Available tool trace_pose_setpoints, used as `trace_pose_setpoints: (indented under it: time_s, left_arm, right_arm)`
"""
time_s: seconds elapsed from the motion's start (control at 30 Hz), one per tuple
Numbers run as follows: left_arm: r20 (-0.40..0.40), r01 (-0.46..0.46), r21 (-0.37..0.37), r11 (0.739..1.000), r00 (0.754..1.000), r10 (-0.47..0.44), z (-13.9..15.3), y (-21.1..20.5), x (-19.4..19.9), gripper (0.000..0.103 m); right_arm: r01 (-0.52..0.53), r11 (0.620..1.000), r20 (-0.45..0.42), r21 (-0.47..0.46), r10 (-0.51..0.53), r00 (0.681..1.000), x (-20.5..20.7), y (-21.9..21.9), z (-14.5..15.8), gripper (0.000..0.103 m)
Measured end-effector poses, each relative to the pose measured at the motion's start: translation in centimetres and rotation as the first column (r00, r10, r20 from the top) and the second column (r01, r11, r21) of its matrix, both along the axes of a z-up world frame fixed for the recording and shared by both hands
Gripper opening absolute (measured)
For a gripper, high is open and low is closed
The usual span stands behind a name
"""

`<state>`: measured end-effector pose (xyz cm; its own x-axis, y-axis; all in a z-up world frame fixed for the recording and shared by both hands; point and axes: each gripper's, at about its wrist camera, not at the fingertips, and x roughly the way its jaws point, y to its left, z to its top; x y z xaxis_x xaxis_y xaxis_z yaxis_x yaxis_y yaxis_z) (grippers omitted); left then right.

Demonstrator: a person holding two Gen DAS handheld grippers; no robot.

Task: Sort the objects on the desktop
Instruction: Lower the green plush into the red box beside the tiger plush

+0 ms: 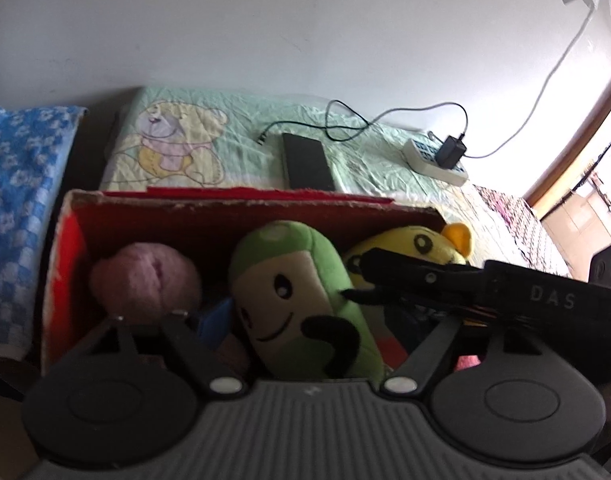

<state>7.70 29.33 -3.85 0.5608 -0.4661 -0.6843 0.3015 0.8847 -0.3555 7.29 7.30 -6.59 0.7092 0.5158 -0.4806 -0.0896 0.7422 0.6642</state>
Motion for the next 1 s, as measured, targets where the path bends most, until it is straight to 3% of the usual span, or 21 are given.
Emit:
trace_pose_setpoints:
  time_s: [0.17,0.33,0.47,0.57,0.67,0.8,0.93,1.0]
  left_arm:
    - [0.021,0.024,0.045,0.999,0.999,-0.025,0.1,-0.8,-0.5,0.076]
    - [0.027,0.010,0.025,1.000,1.000,-0.010,0.5,0.4,-0.7,0.074]
    - [0.019,-0.032,0.036,0.999,0.999,0.031,0.4,1.1,-0.4,0.074]
    - [-0.015,-0.049,0.003,0.999,0.999,0.049,-0.1,1.9,0.0,0.074]
    - [-0.017,-0.058,0.009,0.998,0.998,0.058,-0.2,1.9,0.1,0.078]
    - [-0.025,-0.060,-0.001,0.998,0.998,0.060,-0.3,2.0,0.4,0.077]
    - [-0.020,-0.056,0.016,0.998,0.998,0.056,-0.2,1.8,0.7,0.074]
    - [-0.017,-0.048,0.017,0.999,0.999,0.048,-0.1,1.6,0.8,0.074]
  right_arm:
    - [-0.012,1.000,-0.028,-0.013,0.011,1.000,-0.3,0.0,0.0,0.034]
    - [0.010,0.999,-0.010,-0.041,-0.010,1.000,-0.8,-0.3,0.4,0.029]
    - [0.020,0.993,0.013,-0.114,-0.019,1.000,-1.4,-0.3,0.8,0.027]
    - [-0.005,0.980,0.028,-0.197,0.011,1.000,-1.7,0.3,1.2,0.026]
    - [-0.041,0.936,0.058,-0.350,0.066,0.996,-2.2,1.8,1.4,0.024]
    - [-0.092,0.847,0.089,-0.523,0.162,0.983,-2.9,4.4,1.3,0.024]
    - [-0.135,0.793,0.076,-0.594,0.222,0.972,-3.0,5.8,0.6,0.023]
    - [-0.157,0.790,0.069,-0.592,0.244,0.967,-3.1,6.0,0.5,0.015]
